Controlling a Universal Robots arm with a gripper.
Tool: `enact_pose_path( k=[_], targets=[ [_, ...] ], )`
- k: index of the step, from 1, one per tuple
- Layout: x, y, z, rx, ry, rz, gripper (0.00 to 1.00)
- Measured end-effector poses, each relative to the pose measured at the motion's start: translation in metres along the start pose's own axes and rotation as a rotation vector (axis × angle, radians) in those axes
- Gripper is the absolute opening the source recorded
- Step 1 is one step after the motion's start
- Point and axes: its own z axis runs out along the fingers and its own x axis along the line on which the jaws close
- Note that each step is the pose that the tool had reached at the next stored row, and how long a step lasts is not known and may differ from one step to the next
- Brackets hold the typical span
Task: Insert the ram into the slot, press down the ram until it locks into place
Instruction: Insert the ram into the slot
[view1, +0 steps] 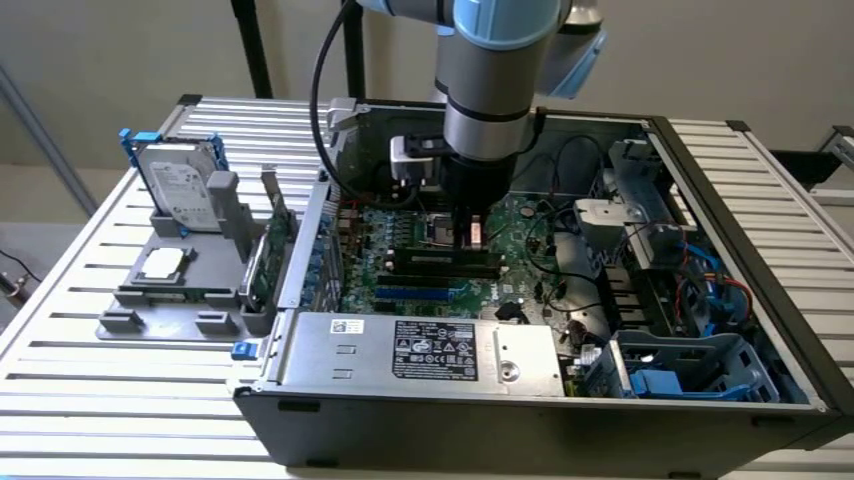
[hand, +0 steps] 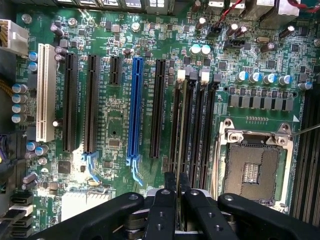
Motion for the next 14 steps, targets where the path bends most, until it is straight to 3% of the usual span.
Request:
enact_pose_path(
  k=[14],
  targets=[
    [0.0000, 0.0000, 0.0017, 0.0010, 0.0048, 0.003, 0.14]
  ],
)
